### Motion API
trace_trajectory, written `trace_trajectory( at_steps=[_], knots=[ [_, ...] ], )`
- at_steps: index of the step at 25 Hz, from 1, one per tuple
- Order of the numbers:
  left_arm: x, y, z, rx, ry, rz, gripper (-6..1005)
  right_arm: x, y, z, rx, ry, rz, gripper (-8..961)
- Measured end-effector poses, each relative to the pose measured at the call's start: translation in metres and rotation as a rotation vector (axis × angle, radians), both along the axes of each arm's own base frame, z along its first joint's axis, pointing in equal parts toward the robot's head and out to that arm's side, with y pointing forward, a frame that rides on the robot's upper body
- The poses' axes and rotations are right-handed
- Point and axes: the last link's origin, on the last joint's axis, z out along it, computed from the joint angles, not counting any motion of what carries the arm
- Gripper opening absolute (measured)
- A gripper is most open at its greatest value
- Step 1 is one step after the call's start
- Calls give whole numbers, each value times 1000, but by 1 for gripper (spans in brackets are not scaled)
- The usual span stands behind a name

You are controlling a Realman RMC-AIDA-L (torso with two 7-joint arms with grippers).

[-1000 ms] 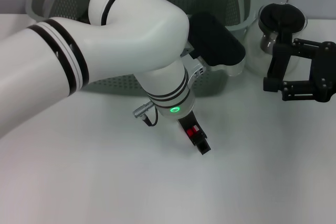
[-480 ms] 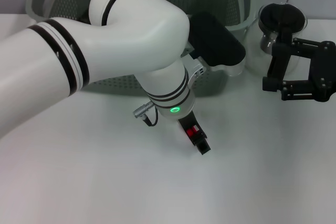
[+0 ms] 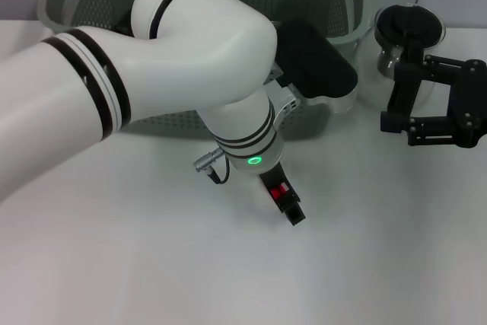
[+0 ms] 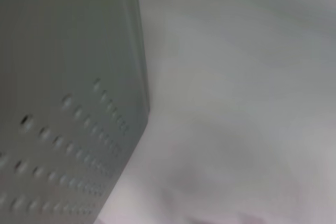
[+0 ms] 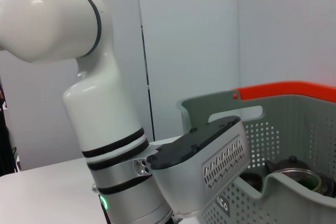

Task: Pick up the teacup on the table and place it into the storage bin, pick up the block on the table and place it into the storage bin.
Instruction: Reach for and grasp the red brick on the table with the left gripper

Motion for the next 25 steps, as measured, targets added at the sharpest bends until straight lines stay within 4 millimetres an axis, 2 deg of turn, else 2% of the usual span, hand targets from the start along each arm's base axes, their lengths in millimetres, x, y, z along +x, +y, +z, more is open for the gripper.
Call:
trace_trajectory(
  at_steps=[14,25],
  knots=[
    [-4,-3,0,-6,3,14,880,0,0,2,9,-7,12,928],
    [1,-3,1,-6,-12,3,876,2,-4,8,-4,-2,19,928]
  ],
)
